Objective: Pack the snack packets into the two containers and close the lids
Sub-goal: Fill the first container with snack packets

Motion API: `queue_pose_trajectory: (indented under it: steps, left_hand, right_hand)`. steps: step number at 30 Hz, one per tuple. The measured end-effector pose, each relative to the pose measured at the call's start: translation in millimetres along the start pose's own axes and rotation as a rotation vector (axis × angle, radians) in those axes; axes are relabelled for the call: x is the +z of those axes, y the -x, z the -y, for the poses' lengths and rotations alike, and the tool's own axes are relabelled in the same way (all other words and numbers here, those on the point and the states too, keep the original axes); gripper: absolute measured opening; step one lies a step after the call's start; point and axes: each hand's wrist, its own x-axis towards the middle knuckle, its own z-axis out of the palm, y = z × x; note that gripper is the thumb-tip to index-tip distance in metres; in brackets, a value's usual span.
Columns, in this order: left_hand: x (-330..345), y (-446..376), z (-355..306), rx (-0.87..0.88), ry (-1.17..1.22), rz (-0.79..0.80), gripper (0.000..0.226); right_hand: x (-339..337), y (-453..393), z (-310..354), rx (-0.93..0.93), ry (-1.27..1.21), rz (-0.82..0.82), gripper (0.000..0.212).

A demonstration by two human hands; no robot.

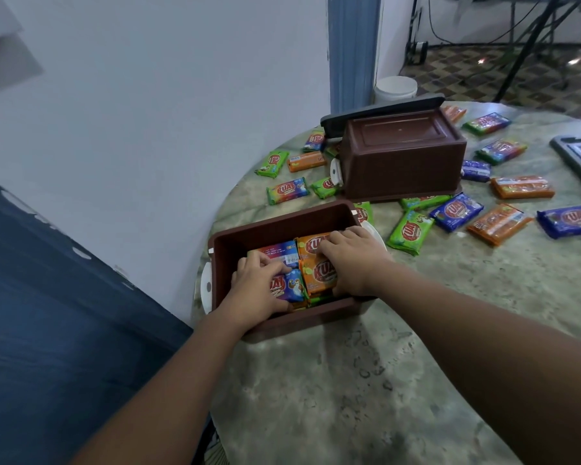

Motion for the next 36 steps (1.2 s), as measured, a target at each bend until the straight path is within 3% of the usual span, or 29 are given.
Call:
queue_pose_trajectory:
  steps: [4,8,13,16,19,22,24,30,36]
  left_hand:
    - [-1.3,0.4,0.3,0.028,0.027,0.0,0.074]
    - [-1.0,-1.3,0.3,0.069,0.018,-0.033,0.056]
    - [-2.2,-3.0,0.0,0.092,-0.046,0.005,0.056]
    - [-6.6,-4.1,-6.8,0.112,-0.036,-0.003,0.043]
    - [-15.0,-15.8,-33.1,0.15,0.082,-0.162,0.013]
    - [-23.7,-40.2,-78.5,0.185,0.122,-0.245,0.01]
    - [-26.3,-57.7,-112.5,0.243,0.113,-0.249,0.009]
    - [-13.2,-108.4,-183.6,0.303,0.045,-0.169,0.008]
    - [19.3,-154.4,-217.8,0.248,-0.105,-0.008,0.017]
  right_hand:
    - [0.4,0.2,-0.1,-0.003,-0.006,0.018,0.087]
    - [4.0,-2.2,1.0,0.04,-0.018,-0.004,0.085]
    - [6.3,-2.7,0.7,0.036,-0.039,-0.036,0.084]
    - [2.5,2.9,-2.4,0.032,-0.184,-0.078,0.077]
    - [-1.9,8.4,-8.8,0.082,-0.528,-0.308,0.045]
    - [3.3,10.2,-26.3,0.271,-0.678,-0.616,0.018]
    - [9.3,14.1,-45.0,0.415,-0.685,-0.683,0.012]
    - [25.2,31.4,-102.3,0.642,-0.697,-0.494,0.019]
    - [34.2,26.9,-134.8,0.694,-0.728,-0.287,0.034]
